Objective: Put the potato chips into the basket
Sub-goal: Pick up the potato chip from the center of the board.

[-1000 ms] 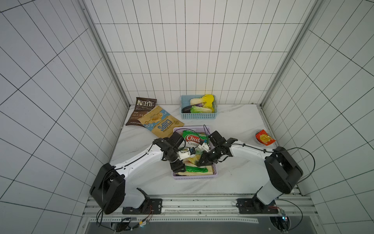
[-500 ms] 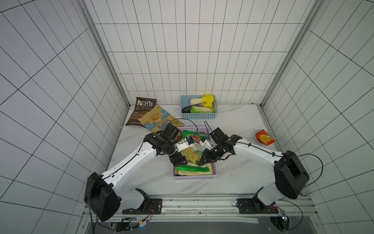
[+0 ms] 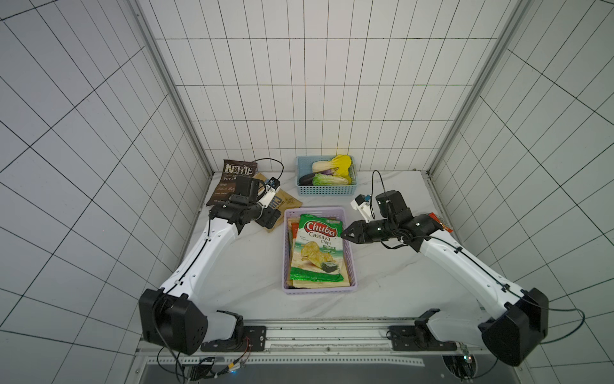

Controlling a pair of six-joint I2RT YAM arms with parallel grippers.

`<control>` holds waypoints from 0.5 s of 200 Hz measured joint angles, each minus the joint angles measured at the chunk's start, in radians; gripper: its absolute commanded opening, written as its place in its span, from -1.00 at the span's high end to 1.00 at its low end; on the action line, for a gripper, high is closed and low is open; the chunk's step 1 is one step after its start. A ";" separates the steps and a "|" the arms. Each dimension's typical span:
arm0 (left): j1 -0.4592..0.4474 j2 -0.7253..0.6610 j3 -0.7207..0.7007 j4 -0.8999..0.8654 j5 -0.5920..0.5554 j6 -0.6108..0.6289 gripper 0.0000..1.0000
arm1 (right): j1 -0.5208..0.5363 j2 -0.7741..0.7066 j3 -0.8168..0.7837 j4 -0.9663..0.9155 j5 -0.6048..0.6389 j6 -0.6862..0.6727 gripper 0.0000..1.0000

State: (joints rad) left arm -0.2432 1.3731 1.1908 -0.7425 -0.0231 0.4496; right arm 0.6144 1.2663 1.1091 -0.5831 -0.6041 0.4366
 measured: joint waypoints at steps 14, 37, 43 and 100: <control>-0.017 0.028 -0.099 0.083 -0.099 0.046 -0.80 | -0.012 -0.002 -0.026 0.010 -0.002 0.010 0.33; -0.030 0.035 -0.250 0.188 -0.182 0.096 -0.79 | -0.020 -0.001 -0.059 0.011 -0.002 0.024 0.34; -0.030 0.037 -0.270 0.207 -0.195 0.103 -0.79 | -0.020 -0.001 -0.062 0.011 -0.003 0.026 0.34; -0.030 0.136 -0.327 0.456 -0.243 0.146 -0.79 | -0.033 -0.001 -0.064 0.021 -0.012 0.046 0.34</control>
State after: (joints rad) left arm -0.2729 1.5093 0.8642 -0.2867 -0.2657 0.5953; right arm 0.5816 1.2652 1.0451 -0.5621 -0.6159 0.4824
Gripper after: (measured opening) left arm 0.897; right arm 0.332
